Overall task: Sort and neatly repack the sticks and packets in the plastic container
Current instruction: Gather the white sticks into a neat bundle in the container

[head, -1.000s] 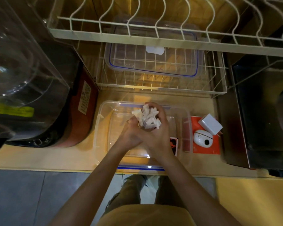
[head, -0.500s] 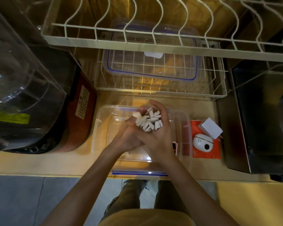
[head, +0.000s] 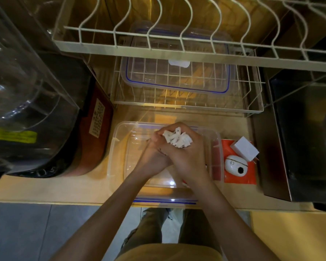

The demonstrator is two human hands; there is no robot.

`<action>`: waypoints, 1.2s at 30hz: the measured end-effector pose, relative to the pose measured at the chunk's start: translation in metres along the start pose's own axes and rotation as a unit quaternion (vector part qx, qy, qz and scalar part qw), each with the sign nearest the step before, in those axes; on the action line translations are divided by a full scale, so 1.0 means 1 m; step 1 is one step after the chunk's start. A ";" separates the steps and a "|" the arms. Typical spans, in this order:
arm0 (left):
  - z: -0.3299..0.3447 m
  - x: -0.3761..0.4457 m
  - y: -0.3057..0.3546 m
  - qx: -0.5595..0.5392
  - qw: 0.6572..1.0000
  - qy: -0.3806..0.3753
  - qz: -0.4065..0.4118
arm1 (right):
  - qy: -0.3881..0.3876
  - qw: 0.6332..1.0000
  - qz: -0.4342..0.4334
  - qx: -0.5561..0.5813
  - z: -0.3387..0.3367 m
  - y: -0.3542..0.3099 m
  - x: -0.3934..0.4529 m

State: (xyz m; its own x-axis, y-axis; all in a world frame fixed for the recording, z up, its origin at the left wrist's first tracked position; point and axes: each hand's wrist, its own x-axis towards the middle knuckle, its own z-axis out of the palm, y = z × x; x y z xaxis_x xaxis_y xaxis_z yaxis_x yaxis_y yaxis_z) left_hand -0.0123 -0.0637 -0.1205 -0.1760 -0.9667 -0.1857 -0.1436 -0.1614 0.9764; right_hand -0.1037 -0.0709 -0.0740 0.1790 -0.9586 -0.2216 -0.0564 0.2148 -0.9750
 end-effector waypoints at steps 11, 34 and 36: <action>-0.016 0.015 -0.020 0.034 0.998 -0.058 -0.020 | 0.018 0.998 -0.060 -0.012 0.001 0.007 0.003; -0.016 0.007 -0.018 0.073 0.997 -0.014 0.002 | 0.041 0.999 -0.010 -0.020 0.007 0.030 0.004; -0.017 0.009 -0.024 0.093 0.995 -0.012 0.033 | 0.045 0.999 0.000 -0.021 0.008 0.024 0.004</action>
State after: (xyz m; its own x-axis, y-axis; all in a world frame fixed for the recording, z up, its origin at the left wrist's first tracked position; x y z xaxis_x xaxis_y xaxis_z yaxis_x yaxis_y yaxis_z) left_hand 0.0065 -0.0720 -0.1434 -0.2140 -0.9685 -0.1271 -0.3077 -0.0566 0.9498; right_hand -0.0964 -0.0678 -0.0988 0.0908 -0.9719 -0.2173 -0.0974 0.2085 -0.9732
